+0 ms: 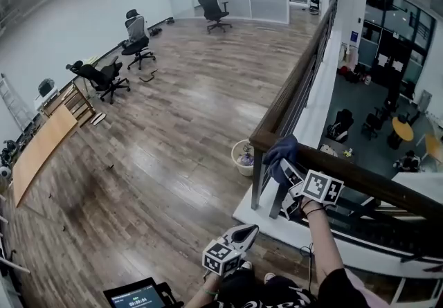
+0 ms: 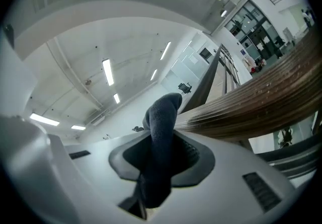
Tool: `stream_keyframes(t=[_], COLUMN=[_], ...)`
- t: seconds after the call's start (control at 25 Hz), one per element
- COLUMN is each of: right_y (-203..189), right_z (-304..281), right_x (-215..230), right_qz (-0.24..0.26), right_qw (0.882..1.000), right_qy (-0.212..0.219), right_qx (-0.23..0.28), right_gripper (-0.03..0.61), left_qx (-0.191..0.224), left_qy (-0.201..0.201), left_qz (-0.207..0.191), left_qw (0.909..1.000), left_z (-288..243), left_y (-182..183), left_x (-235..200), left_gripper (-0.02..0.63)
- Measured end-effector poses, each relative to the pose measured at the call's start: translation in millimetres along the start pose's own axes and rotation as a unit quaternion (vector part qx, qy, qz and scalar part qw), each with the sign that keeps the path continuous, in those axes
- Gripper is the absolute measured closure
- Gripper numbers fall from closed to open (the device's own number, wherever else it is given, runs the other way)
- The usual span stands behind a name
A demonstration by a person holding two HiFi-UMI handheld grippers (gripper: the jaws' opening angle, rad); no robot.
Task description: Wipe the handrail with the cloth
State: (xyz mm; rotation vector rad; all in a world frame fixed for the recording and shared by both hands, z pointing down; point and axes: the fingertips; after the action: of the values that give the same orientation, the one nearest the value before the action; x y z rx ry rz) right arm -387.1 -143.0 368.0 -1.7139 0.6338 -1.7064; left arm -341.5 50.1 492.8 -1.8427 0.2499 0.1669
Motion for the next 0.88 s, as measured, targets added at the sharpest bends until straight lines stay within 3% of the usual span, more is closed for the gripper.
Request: stream_keyframes(t=[0.2,0.48,0.88], right_y=[-2.6,7.7,41.1], right_z=[-18.2,25.6,169.5], right_x=[18.3,53.5,88.3], right_qz=[-0.052,-0.05,-0.051], right_qw=[0.997,0.991,0.967], right_qy=[-0.016,-0.081,-0.176], right_qx=[0.048,0.092,0.179], right_gripper=[0.48,0.48,0.48], left_qx=[-0.002,-0.016,-0.048], left_qy=[-0.008,-0.048,-0.16], left_qz=[0.005,0.009,-0.021], left_qw=[1.0,0.9987,0.9858], left_z=[-7.0,-27.0,-64.6], left_y=[4.9,-6.4,-15.4], left_x=[-42.9,-56.2,22.6], left_gripper=[0.614,0.614,0.614])
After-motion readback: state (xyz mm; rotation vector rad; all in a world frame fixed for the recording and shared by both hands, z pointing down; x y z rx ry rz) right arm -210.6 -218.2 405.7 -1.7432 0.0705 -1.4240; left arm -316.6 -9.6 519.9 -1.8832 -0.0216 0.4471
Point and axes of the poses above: the fingertips, and each gripper's own axes: z backward along the fingers, x to its right, y out of its top, and after that the axes turned 15 degrees about y, right-handed
